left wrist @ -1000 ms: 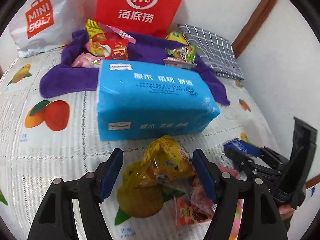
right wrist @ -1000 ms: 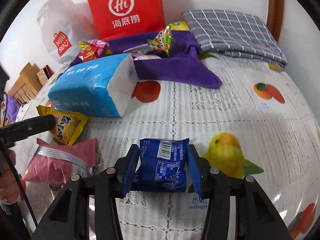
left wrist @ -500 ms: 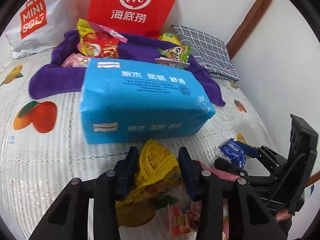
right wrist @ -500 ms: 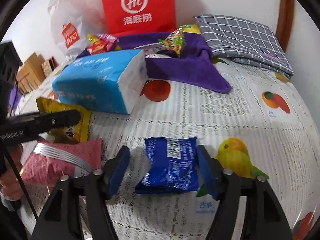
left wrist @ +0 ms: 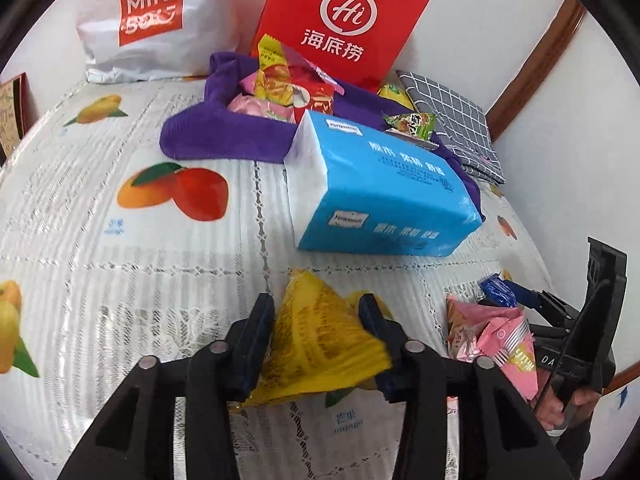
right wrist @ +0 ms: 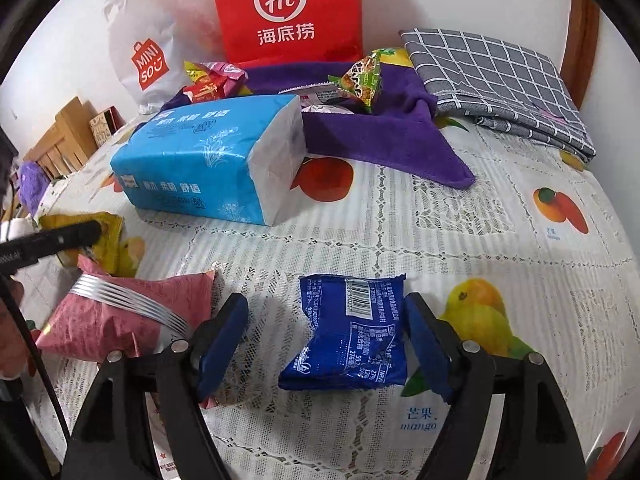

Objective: Organize snacks
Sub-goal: 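Lift the blue packet and yellow snack and carry them toward the purple towel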

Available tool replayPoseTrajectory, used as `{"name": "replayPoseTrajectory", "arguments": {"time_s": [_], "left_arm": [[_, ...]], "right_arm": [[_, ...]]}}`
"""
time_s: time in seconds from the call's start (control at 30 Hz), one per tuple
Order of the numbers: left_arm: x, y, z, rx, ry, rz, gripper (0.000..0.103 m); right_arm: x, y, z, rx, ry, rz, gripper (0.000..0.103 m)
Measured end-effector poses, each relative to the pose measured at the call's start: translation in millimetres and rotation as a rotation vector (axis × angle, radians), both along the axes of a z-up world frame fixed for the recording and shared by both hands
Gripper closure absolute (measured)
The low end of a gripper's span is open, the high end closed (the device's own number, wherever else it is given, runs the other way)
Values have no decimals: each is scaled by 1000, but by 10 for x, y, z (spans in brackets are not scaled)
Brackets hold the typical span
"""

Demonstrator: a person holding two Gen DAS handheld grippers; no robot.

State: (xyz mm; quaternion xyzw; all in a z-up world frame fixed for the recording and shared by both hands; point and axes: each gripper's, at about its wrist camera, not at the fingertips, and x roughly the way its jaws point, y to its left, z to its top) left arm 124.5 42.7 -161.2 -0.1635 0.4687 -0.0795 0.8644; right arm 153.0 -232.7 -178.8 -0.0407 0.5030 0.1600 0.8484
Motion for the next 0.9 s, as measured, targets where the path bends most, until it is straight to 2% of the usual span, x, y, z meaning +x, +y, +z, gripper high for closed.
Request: {"name": "replayPoseTrajectory", "arguments": {"time_s": [0.13, 0.23, 0.27, 0.33, 0.4, 0.63, 0.9], "left_arm": [[-6, -84, -12, 22, -28, -26, 47], [-27, -167, -6, 87, -51, -32, 48], [-37, -191, -1, 108, -52, -29, 52], [-45, -200, 15, 92, -45, -38, 58], [-53, -186, 43, 85, -40, -41, 59], [-152, -115, 253, 72, -50, -35, 60], [-288, -156, 587, 32, -86, -58, 60]], "right_arm": [[-28, -48, 20, -52, 19, -55, 25], [-77, -68, 7, -58, -3, -62, 27], [-85, -74, 5, -58, -12, -66, 28], [-103, -83, 9, -71, -30, -87, 34], [-95, -104, 33, -66, -28, -98, 55], [-140, -188, 157, -19, -10, -153, 55], [-356, -102, 519, 57, -39, -160, 55]]}}
